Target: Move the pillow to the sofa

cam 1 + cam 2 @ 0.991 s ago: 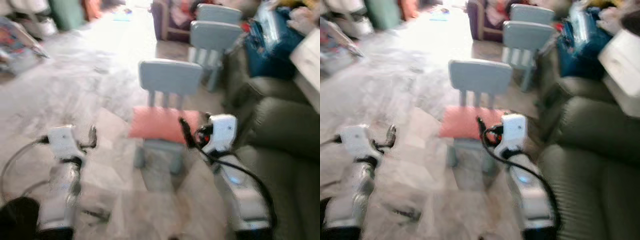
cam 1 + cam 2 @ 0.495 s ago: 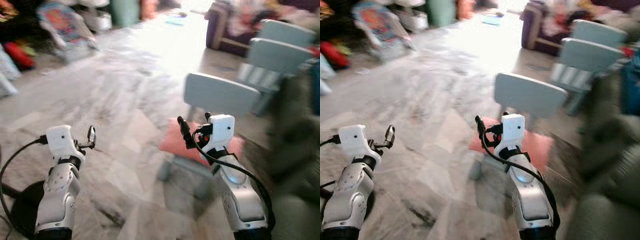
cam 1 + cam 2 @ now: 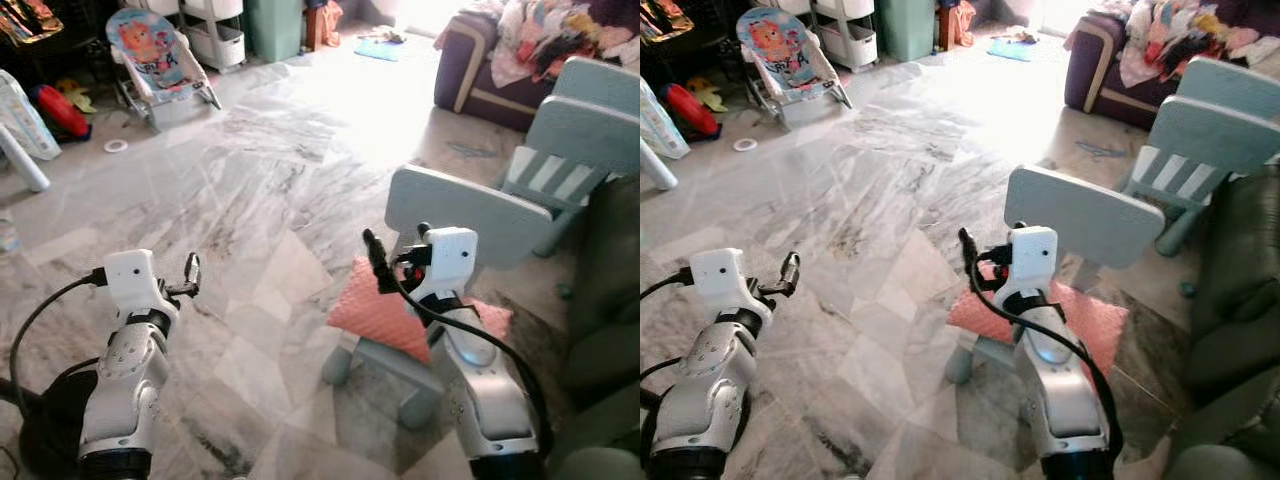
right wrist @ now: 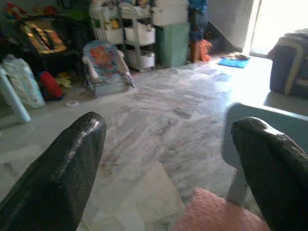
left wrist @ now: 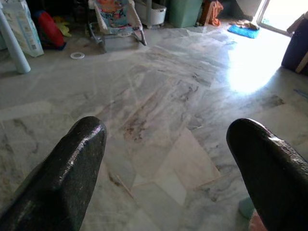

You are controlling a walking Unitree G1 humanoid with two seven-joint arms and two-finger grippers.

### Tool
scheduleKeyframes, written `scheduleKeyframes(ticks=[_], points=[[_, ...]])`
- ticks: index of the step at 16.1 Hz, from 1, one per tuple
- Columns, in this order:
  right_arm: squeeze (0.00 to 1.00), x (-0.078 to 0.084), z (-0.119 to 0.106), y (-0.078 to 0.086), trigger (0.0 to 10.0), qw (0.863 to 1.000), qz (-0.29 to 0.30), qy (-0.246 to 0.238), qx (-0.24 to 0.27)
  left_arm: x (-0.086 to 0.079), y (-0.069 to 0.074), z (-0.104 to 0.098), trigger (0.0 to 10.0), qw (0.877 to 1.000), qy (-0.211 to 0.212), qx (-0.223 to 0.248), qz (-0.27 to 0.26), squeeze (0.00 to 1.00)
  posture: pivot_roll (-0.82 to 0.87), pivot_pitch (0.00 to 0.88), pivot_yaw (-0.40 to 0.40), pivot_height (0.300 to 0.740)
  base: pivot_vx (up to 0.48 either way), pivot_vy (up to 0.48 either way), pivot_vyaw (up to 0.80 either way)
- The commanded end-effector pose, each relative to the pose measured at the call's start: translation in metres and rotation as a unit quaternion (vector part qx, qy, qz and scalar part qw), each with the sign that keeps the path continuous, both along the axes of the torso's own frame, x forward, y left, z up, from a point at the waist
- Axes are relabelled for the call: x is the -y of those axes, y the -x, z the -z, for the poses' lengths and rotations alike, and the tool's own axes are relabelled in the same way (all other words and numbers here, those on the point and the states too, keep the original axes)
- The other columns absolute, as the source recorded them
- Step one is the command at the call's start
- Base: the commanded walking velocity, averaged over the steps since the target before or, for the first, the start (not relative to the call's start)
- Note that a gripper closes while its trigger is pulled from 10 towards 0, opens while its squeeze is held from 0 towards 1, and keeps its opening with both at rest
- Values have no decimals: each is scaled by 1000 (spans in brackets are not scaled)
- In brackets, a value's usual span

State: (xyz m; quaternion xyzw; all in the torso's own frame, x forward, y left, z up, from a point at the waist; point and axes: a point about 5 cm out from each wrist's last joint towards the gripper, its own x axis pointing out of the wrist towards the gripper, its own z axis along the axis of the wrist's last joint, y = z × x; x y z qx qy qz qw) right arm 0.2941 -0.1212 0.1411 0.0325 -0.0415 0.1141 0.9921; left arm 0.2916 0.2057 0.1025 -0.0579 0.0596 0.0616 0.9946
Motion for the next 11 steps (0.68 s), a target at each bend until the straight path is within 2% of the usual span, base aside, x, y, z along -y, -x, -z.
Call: scheduleKeyframes(ticks=[1, 4, 11], points=[[0, 3, 1, -1, 10000, 1000, 9, -1, -4, 0, 1, 1, 10000, 1000, -2, -3, 0, 0, -77, 86, -41, 740, 0, 0, 0], [0, 4, 1, 0, 10000, 1000, 12, -2, -7, 1, 1, 2, 10000, 1000, -1, -5, 3, 0, -79, 86, -42, 740, 0, 0, 0], [0, 5, 2, -2, 10000, 1000, 15, -6, -14, 1, 1, 3, 10000, 1000, 4, -7, -1, 0, -78, 87, -46, 740, 0, 0, -779]])
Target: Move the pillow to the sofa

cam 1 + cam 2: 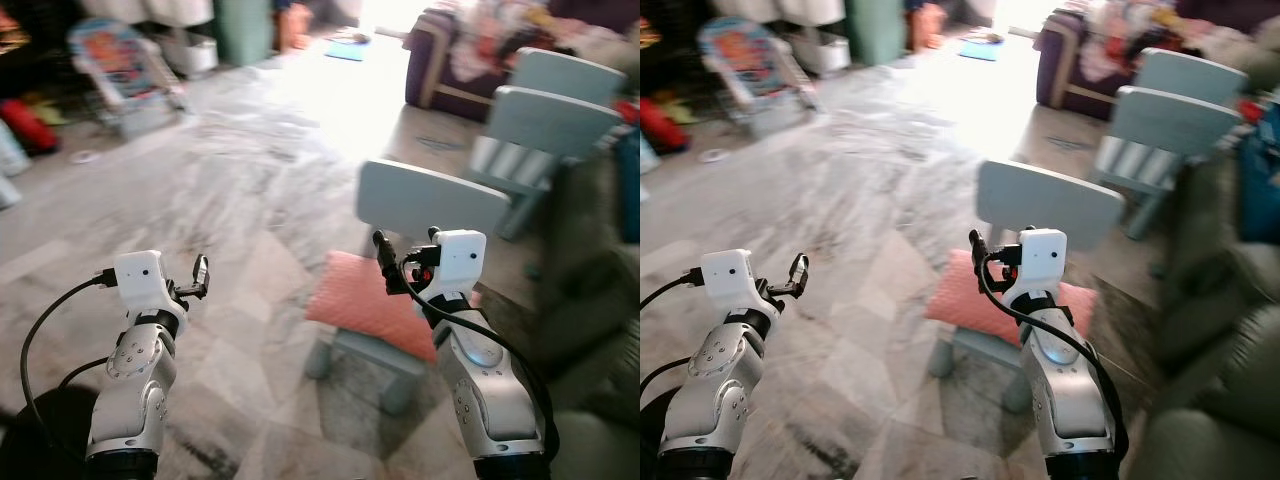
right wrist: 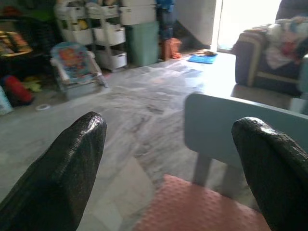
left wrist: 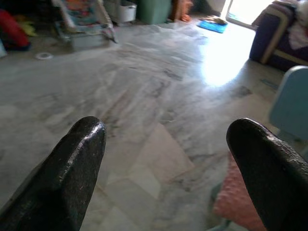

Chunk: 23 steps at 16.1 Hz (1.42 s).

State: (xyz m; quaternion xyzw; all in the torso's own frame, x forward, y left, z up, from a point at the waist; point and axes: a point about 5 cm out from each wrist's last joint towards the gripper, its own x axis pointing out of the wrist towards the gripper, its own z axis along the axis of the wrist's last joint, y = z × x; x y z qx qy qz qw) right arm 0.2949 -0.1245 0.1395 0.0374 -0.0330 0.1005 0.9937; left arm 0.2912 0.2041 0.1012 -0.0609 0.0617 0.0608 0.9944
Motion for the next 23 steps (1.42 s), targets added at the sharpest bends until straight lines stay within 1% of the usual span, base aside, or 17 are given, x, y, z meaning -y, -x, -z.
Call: scheduleKeyframes(ticks=[1, 12, 16, 23], points=[[0, 2, 0, -1, 10000, 1000, 2, -2, -5, -1, 0, 2, 10000, 1000, 2, -7, -6, 0, -78, 87, -46, 740, 0, 0, -800], [0, 5, 1, -2, 10000, 1000, 15, -1, -9, -5, -1, 4, 10000, 1000, 18, -19, -11, 0, -78, 93, -46, 740, 0, 0, -800], [0, 5, 2, -2, 10000, 1000, 16, -1, -12, -7, -2, 6, 10000, 999, 12, -28, -16, 0, -80, 96, -47, 740, 0, 0, 0], [0, 6, 2, -2, 10000, 1000, 18, -1, -14, -7, -2, 7, 10000, 999, 9, -30, -10, 0, -81, 87, -48, 740, 0, 0, -800]])
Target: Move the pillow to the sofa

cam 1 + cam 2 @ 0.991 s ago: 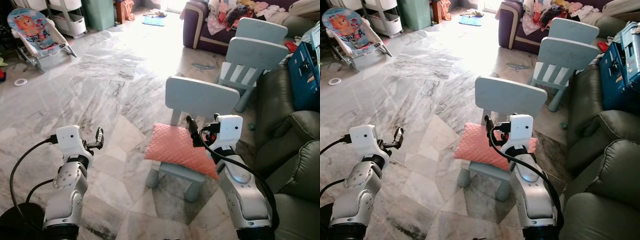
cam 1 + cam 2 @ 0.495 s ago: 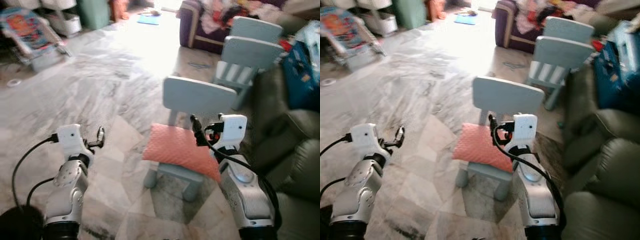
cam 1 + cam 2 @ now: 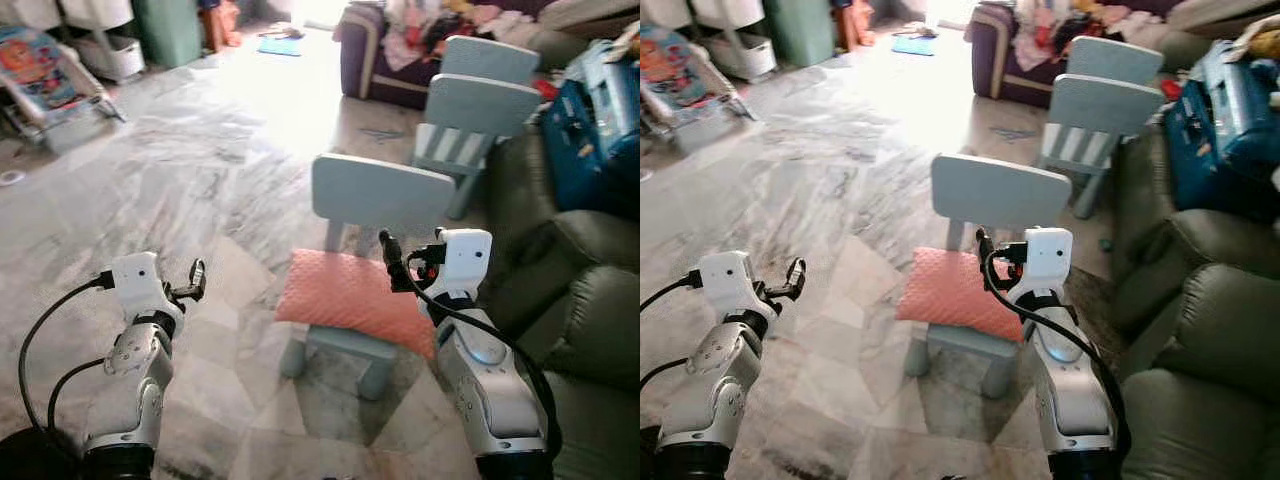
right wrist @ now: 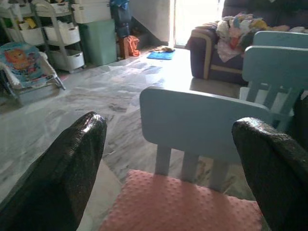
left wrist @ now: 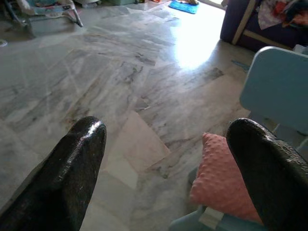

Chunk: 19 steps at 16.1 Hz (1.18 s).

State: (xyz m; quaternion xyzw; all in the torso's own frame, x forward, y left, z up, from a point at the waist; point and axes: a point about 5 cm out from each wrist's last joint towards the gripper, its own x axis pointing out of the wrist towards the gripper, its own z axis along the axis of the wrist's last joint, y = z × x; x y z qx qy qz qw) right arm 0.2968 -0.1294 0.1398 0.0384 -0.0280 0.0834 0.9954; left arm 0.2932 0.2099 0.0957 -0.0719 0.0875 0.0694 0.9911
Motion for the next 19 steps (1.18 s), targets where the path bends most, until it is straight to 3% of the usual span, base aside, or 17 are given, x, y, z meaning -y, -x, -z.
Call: scheduleKeyframes(ticks=[1, 4, 9, 19], points=[[0, 1, 2, 0, 10000, 1000, 1, -1, -9, 0, 0, 1, 10000, 1000, -2, -4, 2, 0, -82, 86, -47, 740, 0, 0, -800], [0, 2, 1, 0, 10000, 1000, 2, 2, -4, 0, -1, 1, 10000, 1000, -4, -3, 4, 0, -83, 87, -48, 740, 0, 0, -800], [0, 4, 2, 0, 10000, 1000, 9, -2, -5, 4, -3, -3, 10000, 999, -22, 14, 35, 0, -80, 93, -48, 740, 0, 0, 0], [0, 6, 2, 0, 10000, 1000, 14, -9, -12, 3, -5, -6, 10000, 998, -21, 26, 44, 0, -85, 98, -48, 740, 0, -26, -782]])
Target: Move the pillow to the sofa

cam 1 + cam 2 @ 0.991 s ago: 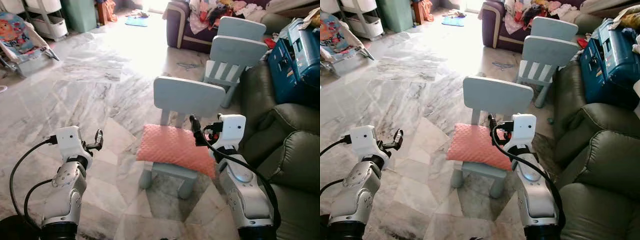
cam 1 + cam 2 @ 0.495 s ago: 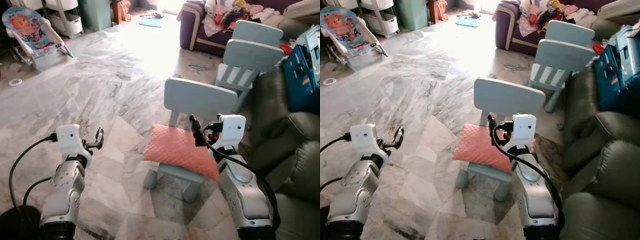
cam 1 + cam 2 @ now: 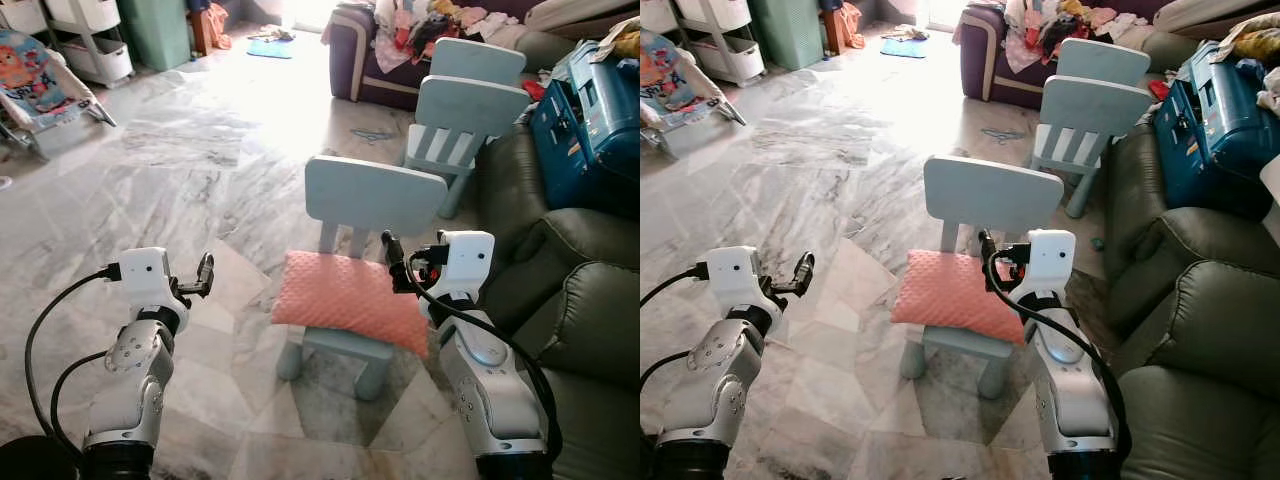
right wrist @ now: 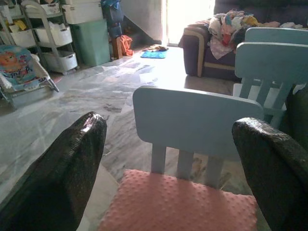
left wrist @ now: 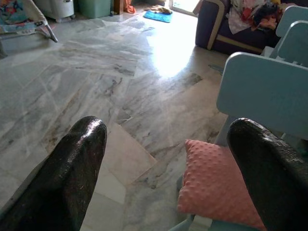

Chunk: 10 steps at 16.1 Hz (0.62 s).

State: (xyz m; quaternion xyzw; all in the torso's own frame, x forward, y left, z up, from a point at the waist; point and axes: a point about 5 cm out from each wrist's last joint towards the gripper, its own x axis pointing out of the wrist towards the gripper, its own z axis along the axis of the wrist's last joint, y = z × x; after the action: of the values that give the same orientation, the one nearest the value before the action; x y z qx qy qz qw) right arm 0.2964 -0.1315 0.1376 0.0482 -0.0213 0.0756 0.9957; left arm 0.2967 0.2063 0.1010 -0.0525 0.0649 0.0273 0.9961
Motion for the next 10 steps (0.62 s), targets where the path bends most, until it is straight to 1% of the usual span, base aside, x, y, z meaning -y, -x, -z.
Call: scheduleKeyframes(ticks=[1, 2, 10], points=[[0, 4, 0, -1, 10000, 1000, 7, 0, -4, 0, -1, -1, 10000, 1000, -7, 1, 3, 0, -85, 98, -48, 740, 0, -311, -781], [0, 4, 0, -1, 10000, 1000, 6, 1, -4, 0, -1, -1, 10000, 1000, 13, 7, -2, 0, -85, 98, -48, 740, 0, -315, -781], [0, 4, 1, 0, 10000, 1000, 8, 4, -5, -1, -1, 0, 10000, 1000, 10, 1, -5, 0, -88, 102, -50, 740, 0, 0, -781]])
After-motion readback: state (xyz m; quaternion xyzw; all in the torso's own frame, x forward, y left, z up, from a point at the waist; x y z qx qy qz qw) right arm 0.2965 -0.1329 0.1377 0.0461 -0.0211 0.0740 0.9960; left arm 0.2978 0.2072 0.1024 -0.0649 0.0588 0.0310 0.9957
